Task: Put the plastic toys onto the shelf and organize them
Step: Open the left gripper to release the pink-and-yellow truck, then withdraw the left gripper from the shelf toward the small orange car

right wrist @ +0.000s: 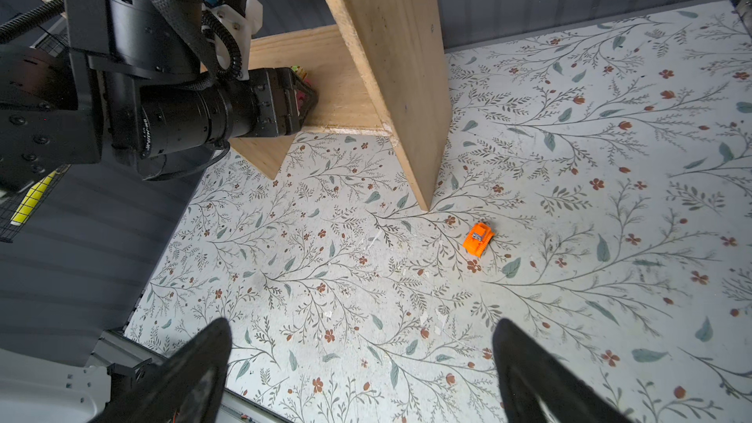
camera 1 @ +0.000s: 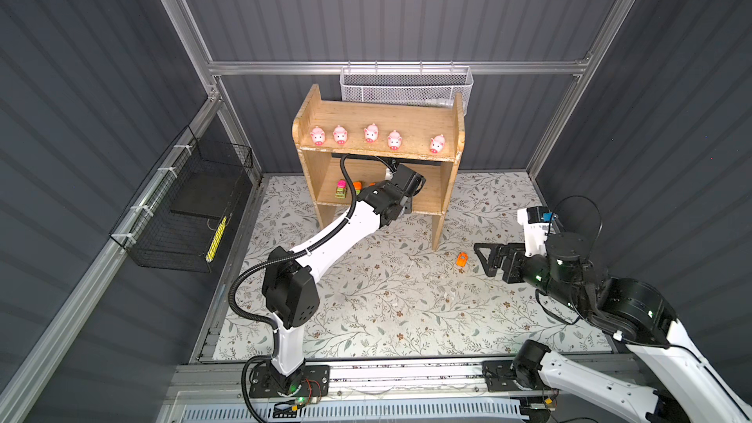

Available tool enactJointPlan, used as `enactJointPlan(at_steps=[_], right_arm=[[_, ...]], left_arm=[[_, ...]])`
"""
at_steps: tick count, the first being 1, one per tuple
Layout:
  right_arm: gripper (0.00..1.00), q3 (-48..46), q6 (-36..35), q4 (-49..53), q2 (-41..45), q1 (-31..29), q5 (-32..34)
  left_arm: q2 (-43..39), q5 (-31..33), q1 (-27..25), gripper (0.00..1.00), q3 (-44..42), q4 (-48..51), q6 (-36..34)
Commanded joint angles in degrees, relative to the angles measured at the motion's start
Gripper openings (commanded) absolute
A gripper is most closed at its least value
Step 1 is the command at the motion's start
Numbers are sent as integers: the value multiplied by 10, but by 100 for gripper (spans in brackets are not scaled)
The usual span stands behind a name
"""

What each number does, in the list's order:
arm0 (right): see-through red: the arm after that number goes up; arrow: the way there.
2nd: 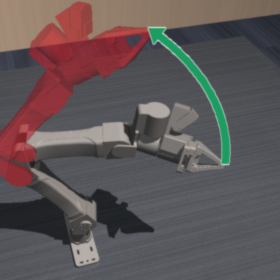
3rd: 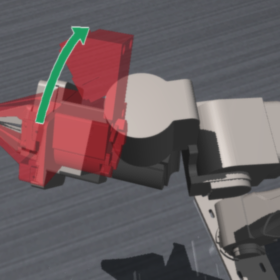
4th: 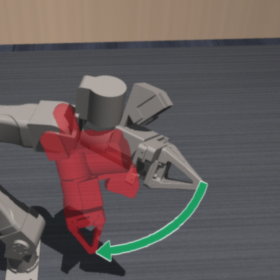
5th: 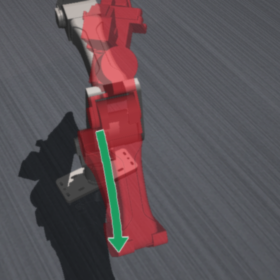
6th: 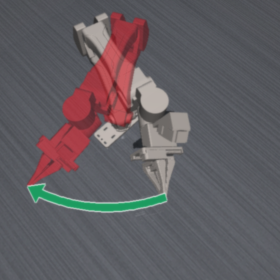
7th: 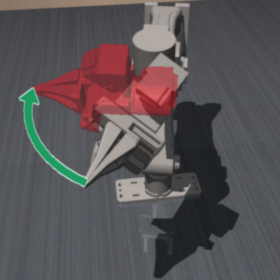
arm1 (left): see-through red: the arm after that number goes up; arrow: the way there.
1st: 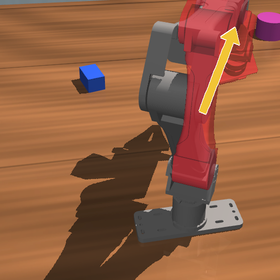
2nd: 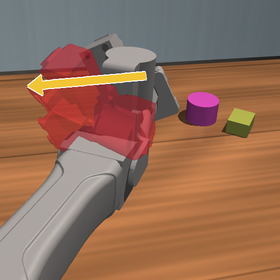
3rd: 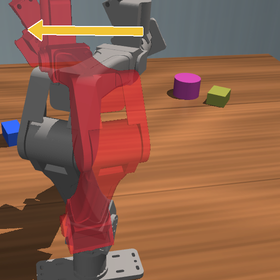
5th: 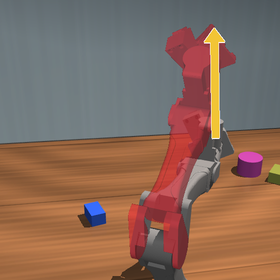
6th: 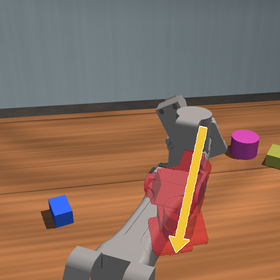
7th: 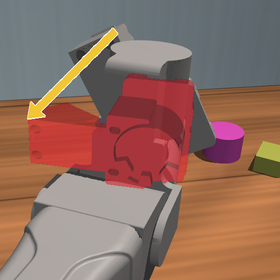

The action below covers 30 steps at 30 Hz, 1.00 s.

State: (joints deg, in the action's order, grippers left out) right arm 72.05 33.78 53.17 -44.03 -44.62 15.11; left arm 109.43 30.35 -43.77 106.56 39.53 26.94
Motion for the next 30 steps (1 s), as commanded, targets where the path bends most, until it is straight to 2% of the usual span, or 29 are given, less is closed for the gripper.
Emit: enactJointPlan(at_steps=[1, 10, 18, 25, 30], right_arm=[[99, 7, -8, -8, 2, 3, -4], [99, 4, -5, -11, 5, 4, -11], [99, 5, 1, -4, 13, 4, -14], [99, -2, 0, 2, 19, 4, -19], [99, -17, 4, 4, 36, 4, -27]], left_arm=[[-12, -2, 3, 67, 9, -1, -5], [-61, -17, 0, 68, -38, -16, 8], [-98, -18, -23, 69, -68, -18, 22], [-154, 4, -72, 69, -147, -9, 68], [-226, 28, -139, 70, -237, -21, 110]])
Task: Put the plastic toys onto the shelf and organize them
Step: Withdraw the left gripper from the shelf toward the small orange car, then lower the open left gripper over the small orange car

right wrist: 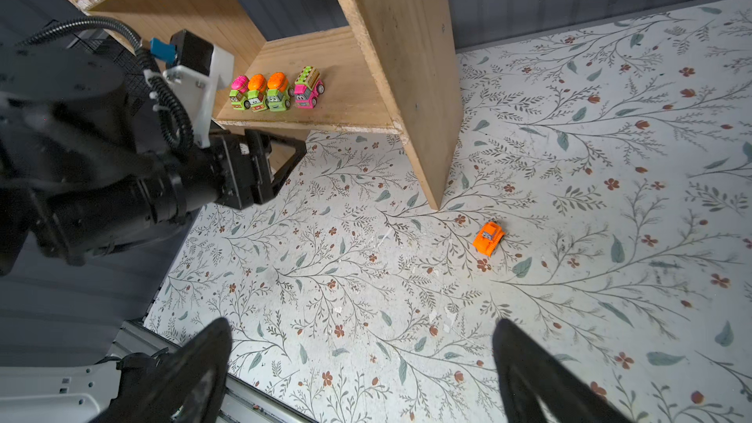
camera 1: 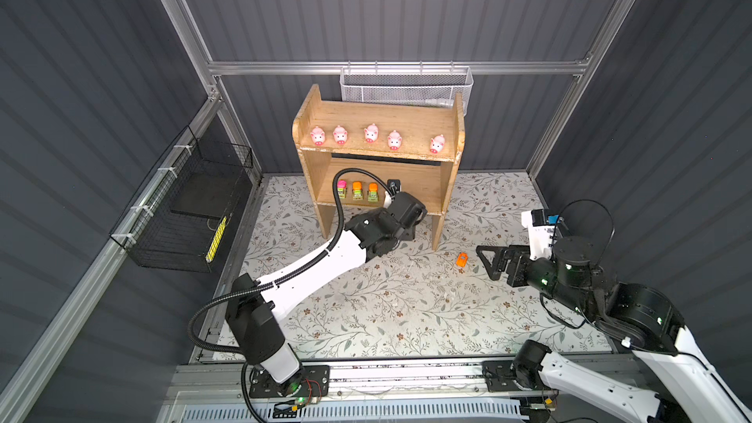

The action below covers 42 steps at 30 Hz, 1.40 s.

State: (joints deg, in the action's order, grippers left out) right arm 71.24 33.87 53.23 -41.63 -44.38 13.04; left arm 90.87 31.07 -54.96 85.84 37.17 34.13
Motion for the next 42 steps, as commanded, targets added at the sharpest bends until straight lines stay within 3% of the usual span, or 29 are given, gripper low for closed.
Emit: enactJointPlan(at_steps=[1, 8, 13, 21, 26, 34, 42], right_arm=[[99, -12, 4, 5, 18, 2, -6], [99, -59, 31, 22, 63, 2, -9], [99, -101, 67, 62, 112, 2, -6], [99, -170, 144, 150, 161, 2, 55], [99, -211, 184, 178, 144, 8, 53], [99, -227, 170, 151, 139, 63, 23], [99, -164, 145, 162, 133, 118, 10]], left_arm=[[-52, 30, -44, 70, -43, 0, 47], [-54, 81, -166, 71, -146, -64, 98], [-4, 75, -201, 73, -166, -130, 104], [101, 49, -195, 77, -131, -204, 58], [179, -22, -153, 76, -81, -229, 41], [269, -64, -121, 76, 25, -232, -6], [340, -104, -104, 77, 95, -237, -36]])
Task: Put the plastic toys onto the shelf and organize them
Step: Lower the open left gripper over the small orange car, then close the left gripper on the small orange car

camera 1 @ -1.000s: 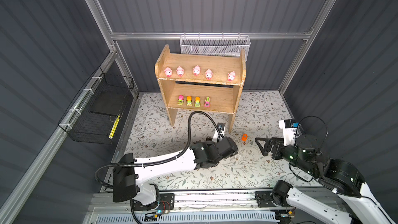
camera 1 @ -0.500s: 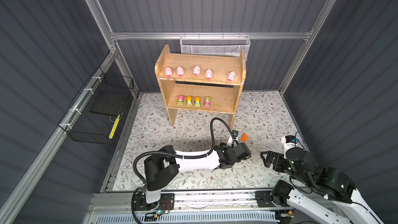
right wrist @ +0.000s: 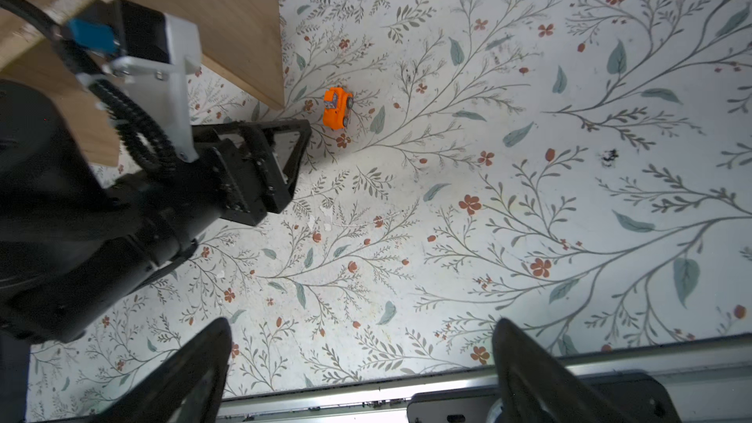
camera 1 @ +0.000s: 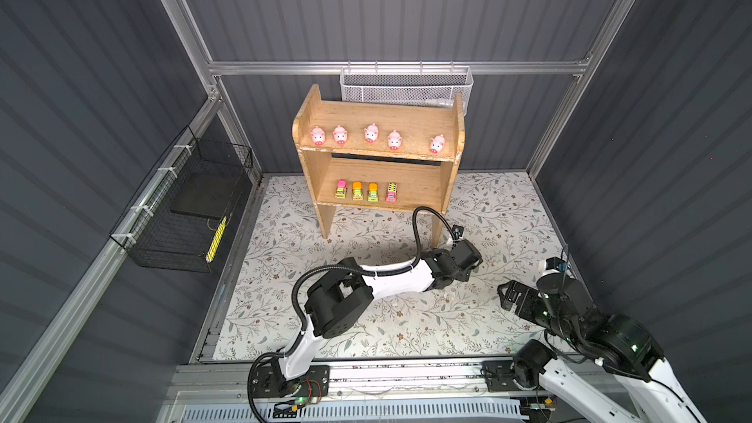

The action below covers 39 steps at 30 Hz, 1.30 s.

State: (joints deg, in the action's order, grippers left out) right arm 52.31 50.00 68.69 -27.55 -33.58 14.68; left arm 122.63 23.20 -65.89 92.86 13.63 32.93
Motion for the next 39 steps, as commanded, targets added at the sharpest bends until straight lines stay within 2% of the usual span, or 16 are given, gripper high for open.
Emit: enactJointPlan(at_steps=[1, 18, 31, 39], right_arm=[[99, 31, -21, 8, -10, 12, -10], [99, 61, -43, 20, -14, 46, -32], [99, 67, -49, 26, -14, 48, -34], [99, 72, -54, 27, -15, 48, -35]], left_arm=[[30, -28, 6, 77, 32, -2, -26], [137, -45, 27, 74, 142, 15, -79], [164, -57, 36, 59, 154, 15, -74], [170, -51, 36, 43, 166, 27, -77]])
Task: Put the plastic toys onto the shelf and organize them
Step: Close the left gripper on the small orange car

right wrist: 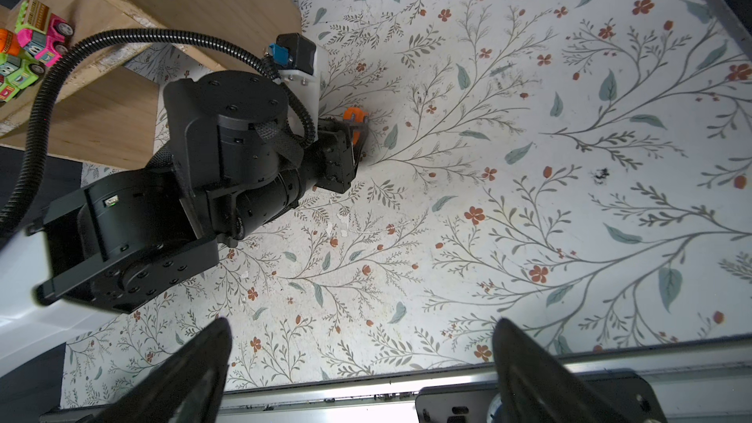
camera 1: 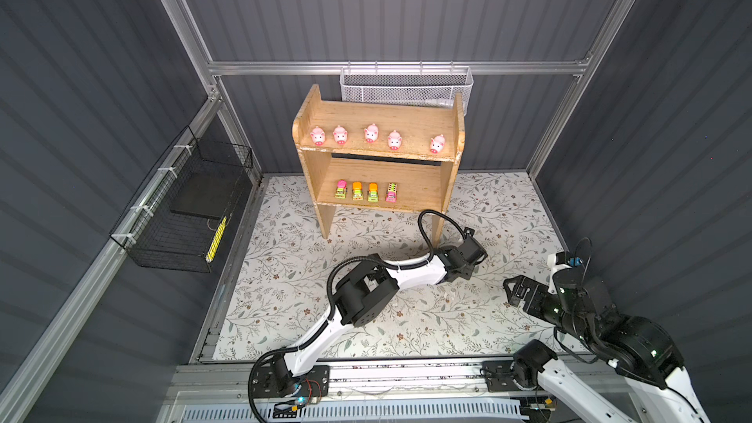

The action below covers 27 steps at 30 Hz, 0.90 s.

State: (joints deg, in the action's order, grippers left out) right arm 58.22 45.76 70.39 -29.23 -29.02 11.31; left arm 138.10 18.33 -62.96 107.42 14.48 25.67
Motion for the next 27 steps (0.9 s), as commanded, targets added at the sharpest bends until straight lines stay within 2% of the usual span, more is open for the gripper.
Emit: enactJointPlan(at_steps=[1, 6, 16, 27], right_arm=[[99, 13, -13, 10, 1, 3, -1], [99, 15, -17, 12, 1, 3, 2], [99, 21, -22, 8, 1, 4, -3], [99, 27, -23, 0, 6, 3, -9]], left_arm=[[15, -3, 7, 40, 20, 19, -5], [10, -5, 7, 33, 20, 20, -9], [-5, -7, 7, 27, 17, 30, -7], [-98, -8, 5, 24, -76, 24, 18]])
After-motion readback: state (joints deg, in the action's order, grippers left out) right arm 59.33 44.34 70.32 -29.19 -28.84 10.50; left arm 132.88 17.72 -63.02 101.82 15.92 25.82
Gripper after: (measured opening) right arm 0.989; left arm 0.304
